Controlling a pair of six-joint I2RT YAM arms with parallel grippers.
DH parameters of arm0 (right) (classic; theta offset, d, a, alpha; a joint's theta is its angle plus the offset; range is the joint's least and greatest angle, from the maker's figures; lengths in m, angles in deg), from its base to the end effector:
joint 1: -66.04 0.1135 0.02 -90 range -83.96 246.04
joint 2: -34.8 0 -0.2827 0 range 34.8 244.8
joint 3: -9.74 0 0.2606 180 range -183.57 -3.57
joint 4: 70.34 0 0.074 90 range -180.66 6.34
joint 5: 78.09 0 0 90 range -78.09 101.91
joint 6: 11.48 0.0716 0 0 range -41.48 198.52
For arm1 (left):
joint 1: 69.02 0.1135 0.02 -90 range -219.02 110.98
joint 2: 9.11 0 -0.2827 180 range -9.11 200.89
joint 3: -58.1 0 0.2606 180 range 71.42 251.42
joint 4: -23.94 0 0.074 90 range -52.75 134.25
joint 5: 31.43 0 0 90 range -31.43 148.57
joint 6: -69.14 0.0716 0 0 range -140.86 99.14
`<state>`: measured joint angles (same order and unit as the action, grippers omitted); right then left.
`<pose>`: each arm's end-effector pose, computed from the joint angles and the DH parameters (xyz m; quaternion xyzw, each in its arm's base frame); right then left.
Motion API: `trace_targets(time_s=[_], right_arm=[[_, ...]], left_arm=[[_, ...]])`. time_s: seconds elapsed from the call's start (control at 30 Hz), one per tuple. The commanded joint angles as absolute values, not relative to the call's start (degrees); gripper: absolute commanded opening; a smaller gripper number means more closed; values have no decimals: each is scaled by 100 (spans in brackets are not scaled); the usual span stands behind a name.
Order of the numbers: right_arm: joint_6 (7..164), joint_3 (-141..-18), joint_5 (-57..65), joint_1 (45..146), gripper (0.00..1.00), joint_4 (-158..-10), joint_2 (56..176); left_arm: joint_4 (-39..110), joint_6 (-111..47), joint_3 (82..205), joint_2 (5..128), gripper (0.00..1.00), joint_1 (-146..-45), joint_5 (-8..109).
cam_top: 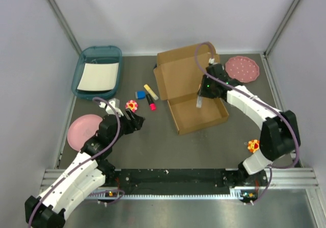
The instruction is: Fold the paper box
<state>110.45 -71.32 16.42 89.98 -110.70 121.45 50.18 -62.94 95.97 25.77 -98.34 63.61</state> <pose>0.3349 0.1425 0.2658 0.0793 0.9230 0.1433 0.3481 0.1616 -0.0836 0.2314 -0.1167 0.8264 -0.2909 0.4677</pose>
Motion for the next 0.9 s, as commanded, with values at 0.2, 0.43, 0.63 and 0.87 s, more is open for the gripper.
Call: trace_targets(time_s=[0.2,0.43,0.63,0.87], right_arm=[[10709,-7810,1551,9311,35,-11345,13087],[10674,-7635,2007,9302,66,-11477,12367],[10305,-6994,3475,9049,66,-11662,11777],[10076,-6027,3774,8669,63,-10862,11882]], left_arm=[[5316,-6366,9752,2350,71,-9855,6622],[5378,-6278,9805,2429,71,-9855,6622],[5351,-6313,9665,2394,71,-9855,6578],[5246,-6349,9524,2350,71,-9855,6472]])
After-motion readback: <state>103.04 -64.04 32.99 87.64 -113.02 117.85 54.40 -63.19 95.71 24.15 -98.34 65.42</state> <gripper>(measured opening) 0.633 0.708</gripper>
